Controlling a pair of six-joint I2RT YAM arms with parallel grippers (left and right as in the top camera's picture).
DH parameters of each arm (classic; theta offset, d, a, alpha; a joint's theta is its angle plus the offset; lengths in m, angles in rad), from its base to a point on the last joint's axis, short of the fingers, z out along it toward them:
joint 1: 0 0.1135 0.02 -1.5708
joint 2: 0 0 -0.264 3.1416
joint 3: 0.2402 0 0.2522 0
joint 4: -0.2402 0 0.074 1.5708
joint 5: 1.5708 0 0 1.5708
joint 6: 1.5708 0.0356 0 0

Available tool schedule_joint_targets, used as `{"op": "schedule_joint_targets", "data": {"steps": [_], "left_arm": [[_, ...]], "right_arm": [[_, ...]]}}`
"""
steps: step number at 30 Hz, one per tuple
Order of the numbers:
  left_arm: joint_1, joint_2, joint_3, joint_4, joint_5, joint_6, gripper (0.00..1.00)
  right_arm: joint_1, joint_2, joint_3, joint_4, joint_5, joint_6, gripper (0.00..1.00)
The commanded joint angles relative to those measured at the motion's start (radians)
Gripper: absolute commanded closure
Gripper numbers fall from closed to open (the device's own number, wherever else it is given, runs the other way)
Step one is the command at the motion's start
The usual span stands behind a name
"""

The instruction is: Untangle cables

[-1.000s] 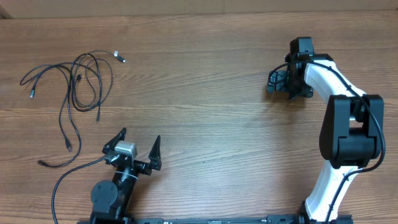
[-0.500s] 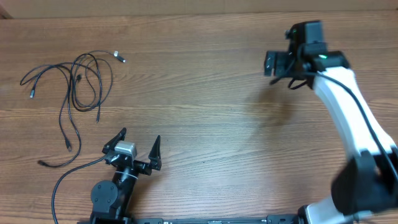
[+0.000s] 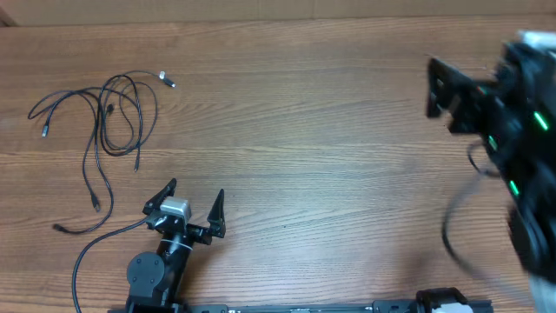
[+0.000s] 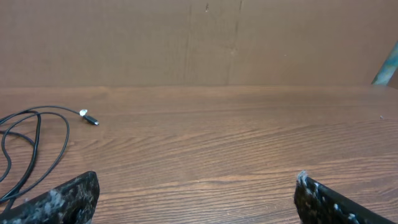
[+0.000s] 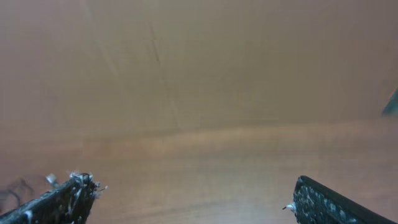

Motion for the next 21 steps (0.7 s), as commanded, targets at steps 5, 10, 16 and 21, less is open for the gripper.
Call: {"op": "schedule_joint_targets", "data": {"steps": [5,10,16,21], "left_arm": [[0.005,-0.010,-0.004,-0.003,0.008,-0.011,0.00],[0.005,-0.010,-0.004,-0.003,0.008,-0.011,0.00],[0.005,-0.010,-0.004,-0.003,0.008,-0.011,0.01],[0.005,-0.010,-0.004,-0.003,0.008,-0.011,0.01]], "right_arm": [[-0.003,-0.210,0.005,-0.016,-0.001,0.004,0.00],[-0.003,-0.254,0.005,-0.077,-0.001,0.004,0.00],[-0.003,-0.252,0.005,-0.242,-0.001,0.004,0.00],[-0.002,-0.220,0.002,-0.542,-0.002,0.004,0.00]]}}
